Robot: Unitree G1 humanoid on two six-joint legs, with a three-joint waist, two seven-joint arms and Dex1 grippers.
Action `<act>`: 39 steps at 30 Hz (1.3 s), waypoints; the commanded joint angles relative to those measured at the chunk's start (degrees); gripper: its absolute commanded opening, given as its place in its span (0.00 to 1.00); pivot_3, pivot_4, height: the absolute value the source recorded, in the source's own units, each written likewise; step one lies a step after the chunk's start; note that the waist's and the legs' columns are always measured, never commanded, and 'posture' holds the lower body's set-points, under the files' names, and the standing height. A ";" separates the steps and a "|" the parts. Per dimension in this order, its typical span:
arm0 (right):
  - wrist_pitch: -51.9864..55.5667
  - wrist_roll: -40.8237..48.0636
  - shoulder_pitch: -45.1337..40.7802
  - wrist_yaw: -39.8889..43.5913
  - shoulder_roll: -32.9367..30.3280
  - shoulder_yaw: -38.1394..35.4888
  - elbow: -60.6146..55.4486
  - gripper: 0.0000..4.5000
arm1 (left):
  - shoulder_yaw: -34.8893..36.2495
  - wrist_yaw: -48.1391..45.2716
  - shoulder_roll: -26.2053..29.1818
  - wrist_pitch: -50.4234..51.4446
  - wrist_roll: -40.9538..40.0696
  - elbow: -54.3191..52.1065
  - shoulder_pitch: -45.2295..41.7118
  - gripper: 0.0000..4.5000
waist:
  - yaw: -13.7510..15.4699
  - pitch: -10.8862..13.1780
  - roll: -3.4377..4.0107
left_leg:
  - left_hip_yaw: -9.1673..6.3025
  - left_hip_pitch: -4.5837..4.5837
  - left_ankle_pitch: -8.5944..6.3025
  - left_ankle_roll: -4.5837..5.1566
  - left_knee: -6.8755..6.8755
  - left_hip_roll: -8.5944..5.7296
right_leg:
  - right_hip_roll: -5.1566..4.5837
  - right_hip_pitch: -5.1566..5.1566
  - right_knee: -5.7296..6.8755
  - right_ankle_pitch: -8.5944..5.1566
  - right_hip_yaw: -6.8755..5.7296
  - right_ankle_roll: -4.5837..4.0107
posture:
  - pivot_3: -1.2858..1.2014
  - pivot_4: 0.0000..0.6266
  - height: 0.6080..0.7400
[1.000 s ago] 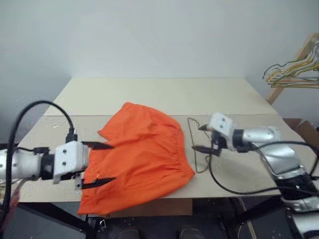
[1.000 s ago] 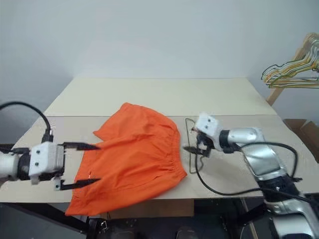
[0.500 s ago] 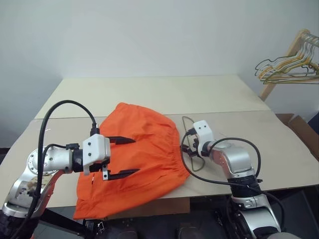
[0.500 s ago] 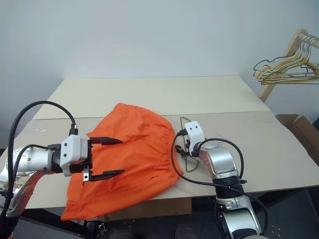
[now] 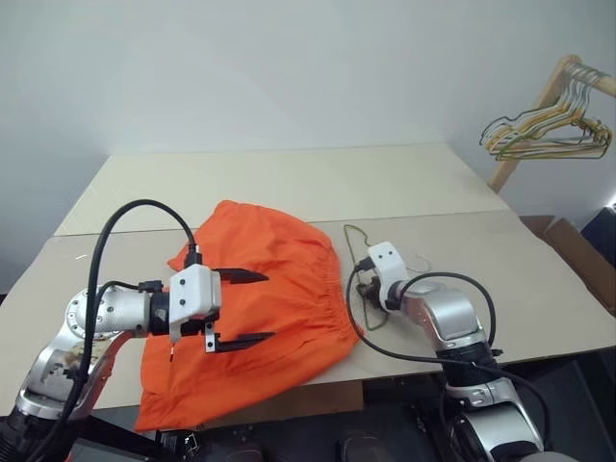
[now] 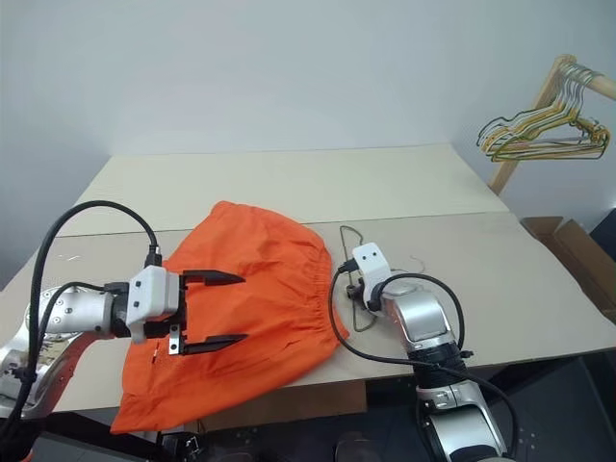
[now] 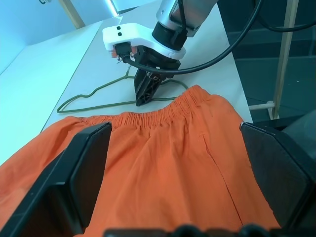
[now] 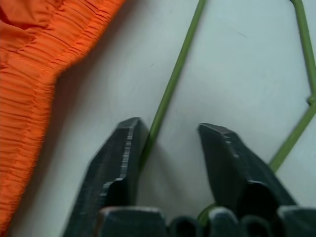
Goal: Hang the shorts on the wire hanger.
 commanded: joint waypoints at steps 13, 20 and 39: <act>-10.73 -3.54 -0.70 -7.19 2.43 -4.10 2.78 0.00 | -1.62 9.16 -5.70 0.51 4.04 3.37 -4.51 1.00 | 0.20 -0.28 -0.29 | -0.03 0.11 0.00 -0.01 -0.01 0.00 | 0.00 0.11 -0.01 0.00 -0.01 0.00 | 0.50 0.00 1.00; -30.49 -2.39 -0.60 -6.82 2.83 -7.52 -6.72 0.00 | 7.39 31.72 -25.74 22.29 -13.43 12.03 -18.52 1.00 | 0.23 -0.12 -0.04 | -0.40 -0.49 0.00 -0.01 0.04 -0.20 | -0.21 -0.32 0.01 0.04 -0.05 0.16 | 0.50 0.00 1.00; -70.04 -9.40 6.98 2.46 0.16 4.09 -11.42 0.00 | 13.55 41.97 -37.66 29.49 -32.46 20.63 -33.09 1.00 | -1.10 -0.13 -0.05 | -0.85 -0.35 0.01 -0.05 0.08 -0.34 | -0.26 -0.09 -0.05 0.09 -0.08 0.23 | 0.49 0.00 1.00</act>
